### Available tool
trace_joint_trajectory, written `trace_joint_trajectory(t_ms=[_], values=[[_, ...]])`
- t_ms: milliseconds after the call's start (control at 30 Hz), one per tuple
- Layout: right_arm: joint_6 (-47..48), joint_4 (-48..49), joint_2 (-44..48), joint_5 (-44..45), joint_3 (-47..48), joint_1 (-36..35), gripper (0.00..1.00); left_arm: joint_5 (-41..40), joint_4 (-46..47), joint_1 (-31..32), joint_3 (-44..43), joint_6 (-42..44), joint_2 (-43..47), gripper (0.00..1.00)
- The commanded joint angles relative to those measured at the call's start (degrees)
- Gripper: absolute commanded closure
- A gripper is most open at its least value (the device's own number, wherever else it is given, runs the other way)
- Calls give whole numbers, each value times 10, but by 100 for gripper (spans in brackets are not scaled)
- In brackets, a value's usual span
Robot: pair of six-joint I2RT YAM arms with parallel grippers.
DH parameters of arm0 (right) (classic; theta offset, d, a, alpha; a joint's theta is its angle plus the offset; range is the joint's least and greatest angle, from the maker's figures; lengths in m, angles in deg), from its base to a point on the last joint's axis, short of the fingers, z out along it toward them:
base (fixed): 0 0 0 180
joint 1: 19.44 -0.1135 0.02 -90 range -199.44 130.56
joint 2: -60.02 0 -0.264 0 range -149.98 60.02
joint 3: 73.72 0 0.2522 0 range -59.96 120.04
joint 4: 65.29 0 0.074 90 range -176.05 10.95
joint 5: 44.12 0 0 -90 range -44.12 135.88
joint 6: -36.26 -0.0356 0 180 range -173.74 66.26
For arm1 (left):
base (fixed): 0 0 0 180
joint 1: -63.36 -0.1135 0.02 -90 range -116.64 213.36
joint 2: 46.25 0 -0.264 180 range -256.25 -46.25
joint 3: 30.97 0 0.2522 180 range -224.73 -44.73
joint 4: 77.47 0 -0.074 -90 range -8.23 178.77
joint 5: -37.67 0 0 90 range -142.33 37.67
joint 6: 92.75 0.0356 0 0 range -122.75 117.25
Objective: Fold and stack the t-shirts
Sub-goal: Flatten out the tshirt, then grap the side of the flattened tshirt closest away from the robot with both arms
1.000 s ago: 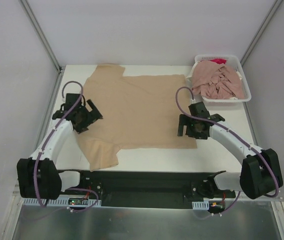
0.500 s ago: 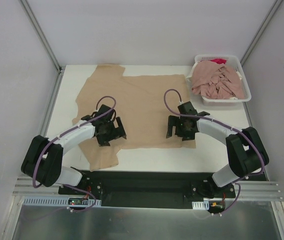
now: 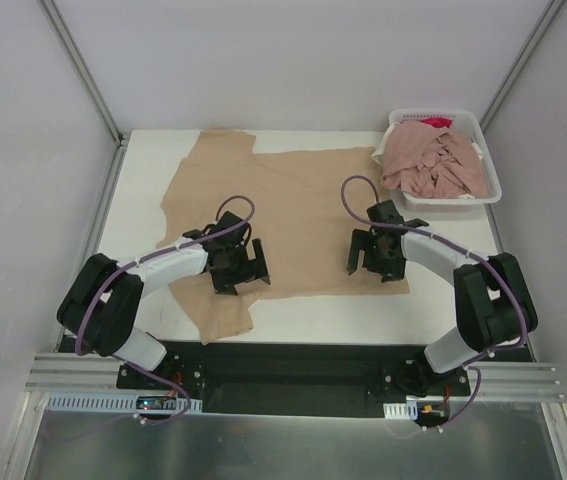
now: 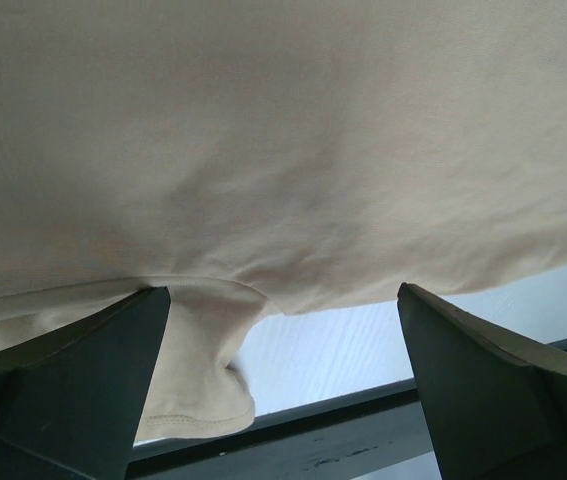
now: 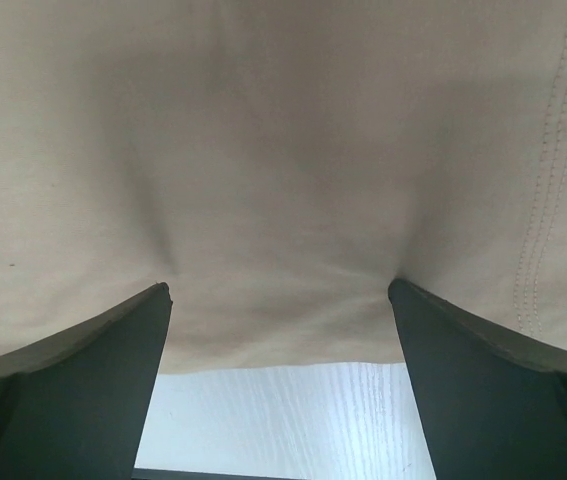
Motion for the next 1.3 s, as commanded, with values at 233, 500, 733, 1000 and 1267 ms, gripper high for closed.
trace_joint_trajectory(t_ms=[233, 500, 733, 1000, 1267], values=[[38, -72, 135, 36, 16, 3, 3, -46, -128, 4, 22, -34, 201, 1], [30, -78, 167, 41, -13, 3, 3, -148, -386, 5, 32, -142, 277, 1], [25, -77, 154, 44, -24, 3, 3, -118, -403, 5, 91, -190, 297, 27], [-26, -48, 205, 56, -81, 25, 3, -26, -280, 7, 174, -182, 292, 64], [-23, -61, 240, 74, -105, 55, 3, -67, -277, 6, 178, -177, 228, 47]])
